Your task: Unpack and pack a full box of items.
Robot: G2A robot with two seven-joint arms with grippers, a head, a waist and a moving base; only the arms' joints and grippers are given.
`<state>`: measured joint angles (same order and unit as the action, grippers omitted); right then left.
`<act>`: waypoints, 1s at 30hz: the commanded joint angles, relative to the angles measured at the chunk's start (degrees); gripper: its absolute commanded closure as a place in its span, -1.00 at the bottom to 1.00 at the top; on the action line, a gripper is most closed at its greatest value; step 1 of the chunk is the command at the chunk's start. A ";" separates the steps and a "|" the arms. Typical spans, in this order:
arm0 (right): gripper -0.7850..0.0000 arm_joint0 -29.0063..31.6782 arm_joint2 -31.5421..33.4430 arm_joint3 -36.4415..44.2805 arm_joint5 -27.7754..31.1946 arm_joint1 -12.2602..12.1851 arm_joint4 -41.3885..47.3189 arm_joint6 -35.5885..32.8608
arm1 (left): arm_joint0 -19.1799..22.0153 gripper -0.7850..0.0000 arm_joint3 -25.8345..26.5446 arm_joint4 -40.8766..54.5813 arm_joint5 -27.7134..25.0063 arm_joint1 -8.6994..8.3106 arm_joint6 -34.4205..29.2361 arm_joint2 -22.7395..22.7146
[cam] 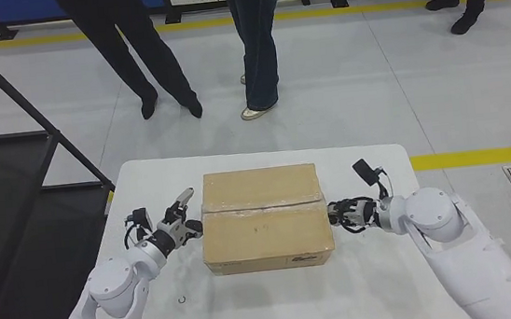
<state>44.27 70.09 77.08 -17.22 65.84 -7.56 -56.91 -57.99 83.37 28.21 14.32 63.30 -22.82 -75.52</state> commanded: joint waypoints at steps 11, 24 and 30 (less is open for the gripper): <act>1.00 0.56 0.03 1.04 -0.09 -0.52 -0.59 -0.16 | -1.34 -1.00 1.81 -0.45 0.22 0.08 -0.05 -0.83; 0.39 6.25 7.90 5.72 -3.88 -1.42 4.56 10.43 | -3.96 -1.00 2.55 2.22 -2.35 -0.56 1.18 -8.74; -1.00 8.11 9.24 6.99 -5.09 -1.65 5.44 11.19 | -6.44 -1.00 4.08 2.55 -2.70 -0.96 -0.26 -11.37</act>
<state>52.43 79.37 84.12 -22.38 64.18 -2.10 -45.70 -64.53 87.51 30.77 11.60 62.33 -23.20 -86.98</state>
